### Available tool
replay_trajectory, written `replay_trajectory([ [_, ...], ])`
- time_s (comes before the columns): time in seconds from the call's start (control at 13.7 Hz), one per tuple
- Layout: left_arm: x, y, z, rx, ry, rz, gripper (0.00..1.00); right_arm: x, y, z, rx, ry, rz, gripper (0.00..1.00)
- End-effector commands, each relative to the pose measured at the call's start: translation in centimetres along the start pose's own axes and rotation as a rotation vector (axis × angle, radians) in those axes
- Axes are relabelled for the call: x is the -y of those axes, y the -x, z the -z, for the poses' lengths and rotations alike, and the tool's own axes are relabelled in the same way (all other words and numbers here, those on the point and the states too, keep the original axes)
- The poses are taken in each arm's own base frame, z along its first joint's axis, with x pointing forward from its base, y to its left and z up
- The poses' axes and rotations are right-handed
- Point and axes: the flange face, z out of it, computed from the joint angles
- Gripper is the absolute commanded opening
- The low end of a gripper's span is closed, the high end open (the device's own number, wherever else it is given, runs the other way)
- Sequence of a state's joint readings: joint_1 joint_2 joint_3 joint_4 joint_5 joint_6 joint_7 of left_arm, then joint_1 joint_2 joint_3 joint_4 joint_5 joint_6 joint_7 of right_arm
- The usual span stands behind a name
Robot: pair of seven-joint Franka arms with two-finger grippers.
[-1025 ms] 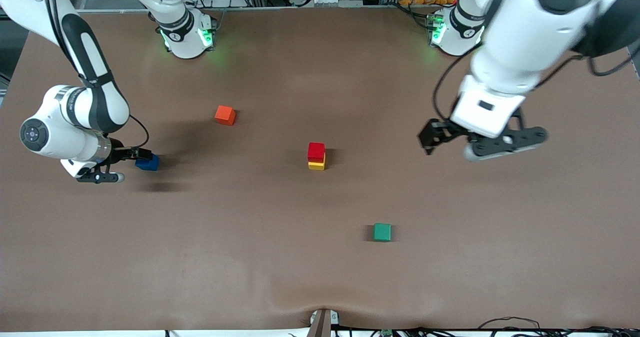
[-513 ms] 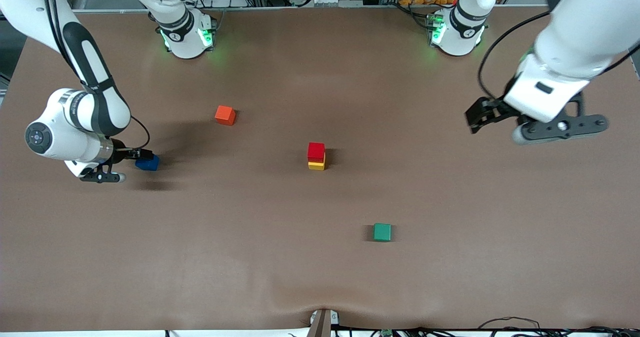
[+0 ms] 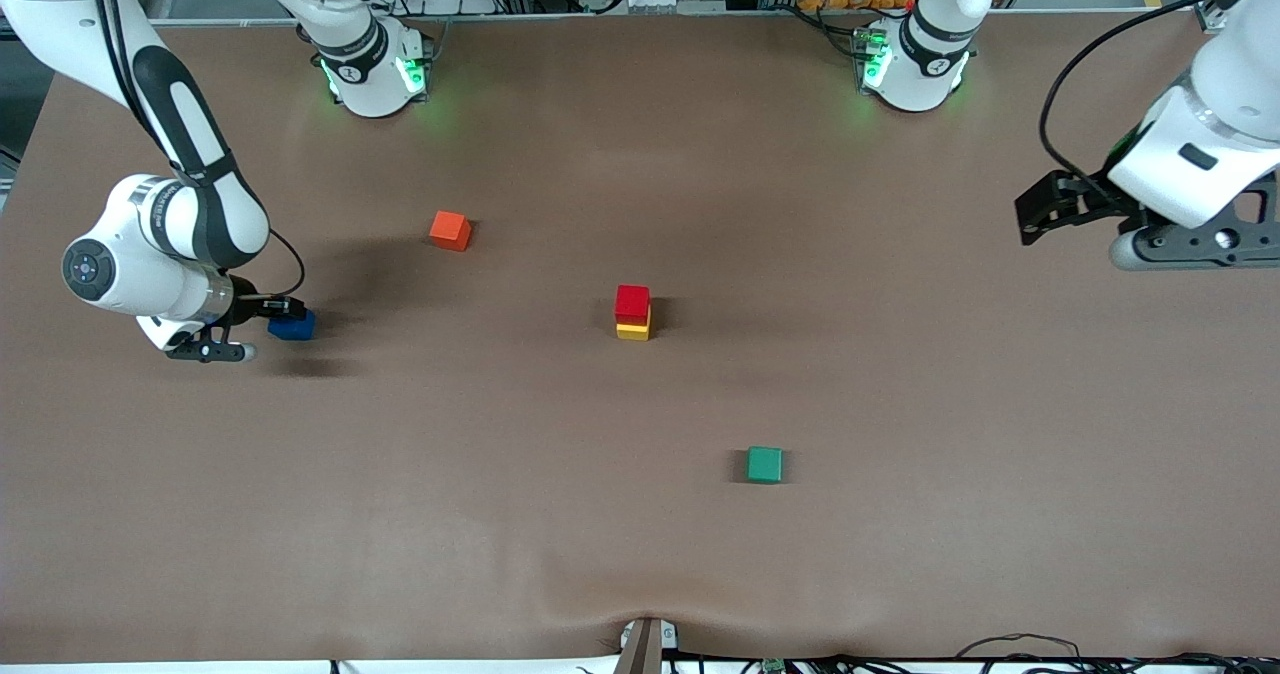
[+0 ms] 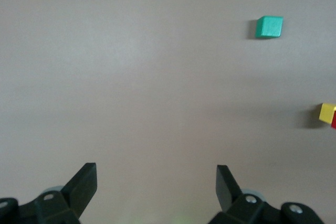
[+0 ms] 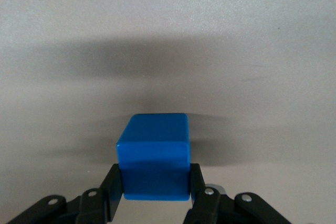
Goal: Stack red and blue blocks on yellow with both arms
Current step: 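Grasp the blue cube with the right gripper while the left gripper withdraws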
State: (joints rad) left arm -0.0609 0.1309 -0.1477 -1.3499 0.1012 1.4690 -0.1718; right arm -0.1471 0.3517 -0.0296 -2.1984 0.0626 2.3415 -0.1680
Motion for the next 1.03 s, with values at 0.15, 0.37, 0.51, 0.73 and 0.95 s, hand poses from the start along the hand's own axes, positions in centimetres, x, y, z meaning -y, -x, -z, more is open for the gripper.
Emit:
replay_trajectory([
  [0.15, 1.8, 2.8, 0.4, 0.012, -0.008, -0.058, 1.00, 0.4, 0.4, 0.0, 0.007, -0.025, -0.014, 0.04],
  [0.37, 2.3, 3.6, -0.3, 0.030, -0.013, -0.049, 1.00, 2.4, 0.1, 2.3, 0.062, -0.041, 0.016, 0.00],
  [0.51, 2.3, 4.6, -0.9, 0.039, -0.021, -0.051, 1.00, 3.9, -0.5, 4.6, 0.093, -0.062, 0.034, 0.00],
  [0.73, 2.3, 5.0, -1.1, 0.025, -0.023, -0.061, 1.00, 6.6, -1.4, 8.1, 0.140, -0.103, 0.064, 0.00],
  [0.95, 3.5, 5.2, -1.1, 0.023, -0.022, -0.064, 1.00, 10.9, -2.0, 11.1, 0.168, -0.131, 0.032, 0.00],
])
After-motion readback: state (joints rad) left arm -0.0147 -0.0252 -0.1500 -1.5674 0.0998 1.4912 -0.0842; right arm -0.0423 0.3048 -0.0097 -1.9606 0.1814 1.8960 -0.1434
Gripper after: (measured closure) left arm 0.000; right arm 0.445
